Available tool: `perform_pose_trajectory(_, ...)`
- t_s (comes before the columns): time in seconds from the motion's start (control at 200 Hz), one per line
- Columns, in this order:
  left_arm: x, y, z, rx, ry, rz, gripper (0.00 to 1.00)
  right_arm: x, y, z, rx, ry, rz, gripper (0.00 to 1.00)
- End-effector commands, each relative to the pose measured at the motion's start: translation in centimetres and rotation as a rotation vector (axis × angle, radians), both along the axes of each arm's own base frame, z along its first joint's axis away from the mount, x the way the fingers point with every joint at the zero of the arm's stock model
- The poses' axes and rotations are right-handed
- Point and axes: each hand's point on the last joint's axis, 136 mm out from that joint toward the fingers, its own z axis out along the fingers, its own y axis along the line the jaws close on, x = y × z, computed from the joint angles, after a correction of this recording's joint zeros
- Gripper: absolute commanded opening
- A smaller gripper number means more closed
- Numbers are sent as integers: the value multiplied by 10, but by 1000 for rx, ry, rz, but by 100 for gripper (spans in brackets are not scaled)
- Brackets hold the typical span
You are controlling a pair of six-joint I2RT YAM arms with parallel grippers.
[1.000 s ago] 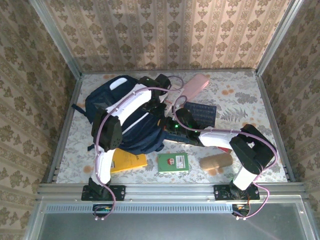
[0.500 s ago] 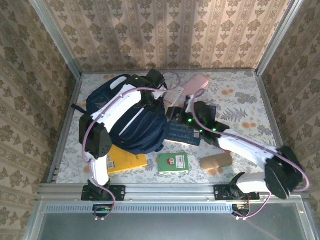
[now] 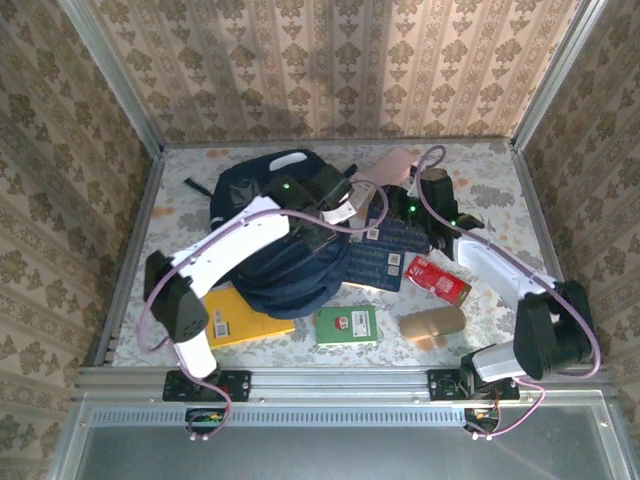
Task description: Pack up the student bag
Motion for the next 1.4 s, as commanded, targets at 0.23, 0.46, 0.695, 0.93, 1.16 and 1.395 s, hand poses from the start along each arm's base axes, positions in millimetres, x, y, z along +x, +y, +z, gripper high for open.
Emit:
perform_pose_trajectory(0.23,-6,29,32,-102,-155,-56,0,-40,60,-19,-349,-539,443,55)
perform_pose_trajectory(0.46,-12,47,39,-194,-186,-33,0,-92,93,-30,-380,-777,685,47)
perform_pose_trajectory(0.695,-34,57,42,-331,-178,-60,0,-112,110,-57,-445,-885,786,55)
perform_pose_trajectory(0.93,-42,61,46,-369,-216,-84,0,-125,131,-61,-372,-913,931,45)
perform_pose_trajectory(1.16,-43,58,51,-383,-213,-92,0,-135,143,-63,-348,-909,974,39)
perform_pose_trajectory(1.395,-43,55,50,-386,-200,-94,0,-124,141,-73,-384,-871,927,39)
